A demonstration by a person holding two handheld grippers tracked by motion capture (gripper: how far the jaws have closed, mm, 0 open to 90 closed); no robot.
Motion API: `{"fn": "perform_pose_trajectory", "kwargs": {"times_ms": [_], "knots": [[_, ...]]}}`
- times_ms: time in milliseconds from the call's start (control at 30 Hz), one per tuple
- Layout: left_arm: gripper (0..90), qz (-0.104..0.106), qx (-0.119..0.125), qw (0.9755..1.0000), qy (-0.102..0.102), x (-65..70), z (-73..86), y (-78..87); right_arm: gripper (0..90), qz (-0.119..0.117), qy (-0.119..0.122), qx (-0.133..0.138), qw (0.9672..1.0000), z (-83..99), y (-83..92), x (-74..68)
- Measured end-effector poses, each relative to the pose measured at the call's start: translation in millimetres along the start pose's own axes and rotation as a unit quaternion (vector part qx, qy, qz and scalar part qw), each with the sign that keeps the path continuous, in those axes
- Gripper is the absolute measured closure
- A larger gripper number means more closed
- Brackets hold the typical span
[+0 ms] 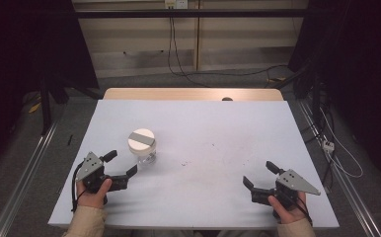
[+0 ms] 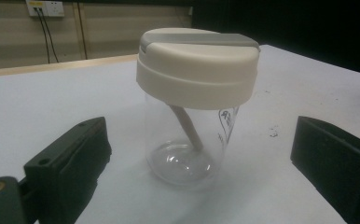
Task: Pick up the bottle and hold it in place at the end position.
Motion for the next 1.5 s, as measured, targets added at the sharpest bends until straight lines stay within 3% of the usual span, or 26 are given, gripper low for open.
{"fn": "perform_pose_trajectory", "kwargs": {"times_ms": [567, 900, 1100, 1333, 1500], "knots": [[3.9, -0.012, 0.0, 0.9999, -0.006, -0.2, -1.2, -5.1, 2.8, 0.001, 0.004, 0.003, 1.0, -0.9, -0.4, -0.5], [3.2, -0.023, -0.001, 0.9996, -0.015, -0.6, -1.9, -17.1, 2.8, 0.003, 0.005, 0.004, 1.0, -1.0, -0.4, -0.3], [3.3, -0.028, -0.012, 0.9994, -0.015, 3.8, -1.1, -27.4, 2.9, 0.004, 0.004, 0.004, 1.0, -1.2, -0.3, 0.2], [3.3, -0.045, -0.017, 0.9988, 0.005, 7.1, 1.3, -39.3, 3.0, 0.005, 0.004, 0.005, 1.0, -1.2, -0.6, 0.0], [3.3, -0.049, -0.024, 0.9985, 0.004, 10.7, 2.7, -47.3, 3.1, 0.004, 0.004, 0.005, 1.0, -1.4, -0.5, -0.1]]}}
Point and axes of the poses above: each handheld gripper's, and its own axes: y roughly backward along the jaws, z roughly out of its underside, x roughly to its right, the point moved 5 cm from there along -y, roughly forward along the jaws, and after that the axes turned 9 degrees about x, right-handed, at the moved point
